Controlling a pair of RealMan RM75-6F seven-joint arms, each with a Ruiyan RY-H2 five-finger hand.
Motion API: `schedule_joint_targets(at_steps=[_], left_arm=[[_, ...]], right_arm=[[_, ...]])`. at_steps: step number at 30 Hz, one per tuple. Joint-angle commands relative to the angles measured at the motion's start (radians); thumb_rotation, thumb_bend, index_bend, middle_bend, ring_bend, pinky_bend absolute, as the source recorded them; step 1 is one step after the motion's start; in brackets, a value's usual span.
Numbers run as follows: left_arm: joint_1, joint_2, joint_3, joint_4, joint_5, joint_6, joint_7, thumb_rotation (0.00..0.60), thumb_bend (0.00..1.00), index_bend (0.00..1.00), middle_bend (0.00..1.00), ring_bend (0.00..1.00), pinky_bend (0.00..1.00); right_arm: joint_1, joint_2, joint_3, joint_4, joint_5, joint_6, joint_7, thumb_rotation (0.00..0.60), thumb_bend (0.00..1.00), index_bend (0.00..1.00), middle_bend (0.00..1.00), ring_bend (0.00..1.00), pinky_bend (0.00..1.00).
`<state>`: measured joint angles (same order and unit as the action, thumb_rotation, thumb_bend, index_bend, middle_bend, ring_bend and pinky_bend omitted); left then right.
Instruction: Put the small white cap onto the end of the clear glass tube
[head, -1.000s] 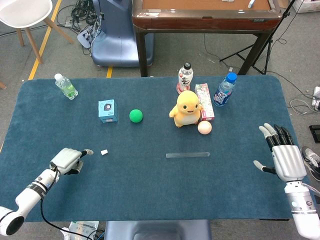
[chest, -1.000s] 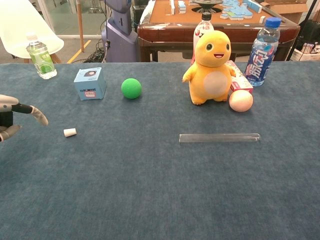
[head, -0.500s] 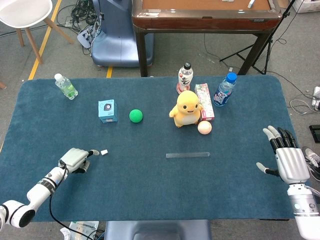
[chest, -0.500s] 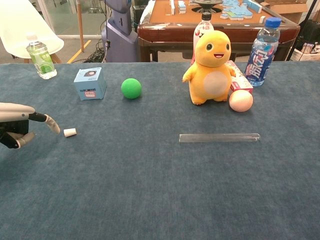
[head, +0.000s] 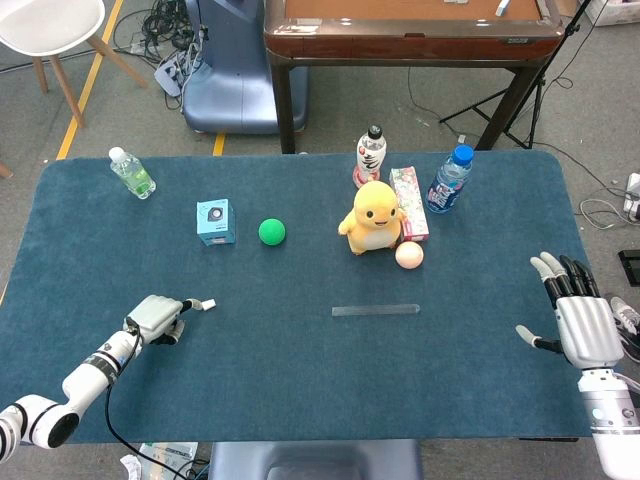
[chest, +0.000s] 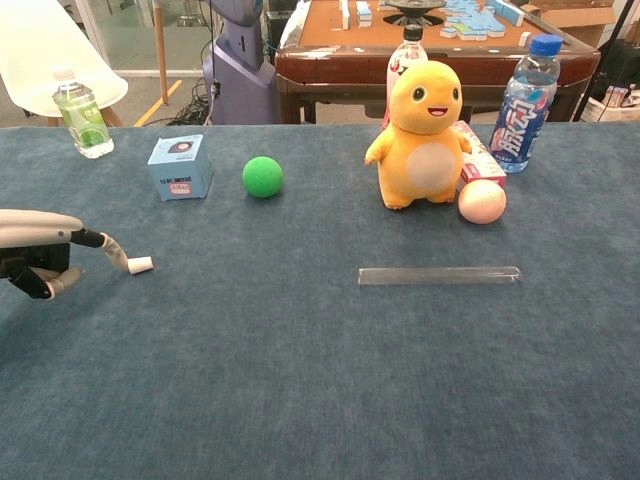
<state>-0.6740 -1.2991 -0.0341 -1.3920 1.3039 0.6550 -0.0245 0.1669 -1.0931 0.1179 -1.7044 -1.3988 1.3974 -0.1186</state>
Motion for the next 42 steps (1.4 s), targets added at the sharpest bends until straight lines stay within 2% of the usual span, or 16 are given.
schedule_joint_targets(at_steps=[1, 24, 33, 35, 38, 40, 42], left_arm=[[-0.004, -0.001, 0.000, -0.003, -0.003, -0.003, 0.000, 0.600, 0.67, 0.21, 1.00, 1.00, 1.00], [-0.054, 0.025, -0.015, -0.064, -0.055, -0.005, 0.054, 0.600, 0.67, 0.21, 1.00, 1.00, 1.00], [-0.026, 0.058, -0.028, -0.101, -0.064, 0.094, 0.085, 0.600, 0.65, 0.21, 1.00, 1.00, 1.00], [-0.013, 0.038, -0.034, -0.082, -0.038, 0.145, 0.077, 0.600, 0.58, 0.21, 1.00, 1.00, 1.00], [0.000, -0.010, -0.040, -0.032, 0.013, 0.215, 0.063, 0.600, 0.38, 0.22, 1.00, 1.00, 1.00], [0.003, -0.044, -0.043, 0.004, 0.046, 0.251, 0.048, 0.600, 0.30, 0.27, 1.00, 1.00, 1.00], [0.000, -0.075, -0.044, 0.044, 0.075, 0.274, 0.033, 0.600, 0.27, 0.34, 1.00, 1.00, 1.00]], right_arm=[[-0.001, -0.002, -0.001, 0.005, 0.001, 0.001, 0.004, 0.600, 0.00, 0.00, 0.10, 0.00, 0.00], [-0.021, -0.011, -0.006, 0.037, 0.005, 0.018, 0.038, 0.600, 0.00, 0.00, 0.10, 0.00, 0.00], [-0.021, -0.012, -0.005, 0.035, 0.000, 0.020, 0.035, 0.600, 0.00, 0.00, 0.10, 0.00, 0.00], [-0.020, -0.014, -0.006, 0.036, -0.001, 0.019, 0.034, 0.600, 0.00, 0.00, 0.10, 0.00, 0.00], [-0.019, -0.018, -0.006, 0.037, -0.002, 0.016, 0.035, 0.600, 0.00, 0.00, 0.10, 0.00, 0.00], [-0.018, -0.018, -0.006, 0.037, -0.003, 0.015, 0.035, 0.600, 0.00, 0.00, 0.10, 0.00, 0.00], [-0.018, -0.017, -0.006, 0.036, -0.004, 0.016, 0.035, 0.600, 0.00, 0.00, 0.10, 0.00, 0.00]])
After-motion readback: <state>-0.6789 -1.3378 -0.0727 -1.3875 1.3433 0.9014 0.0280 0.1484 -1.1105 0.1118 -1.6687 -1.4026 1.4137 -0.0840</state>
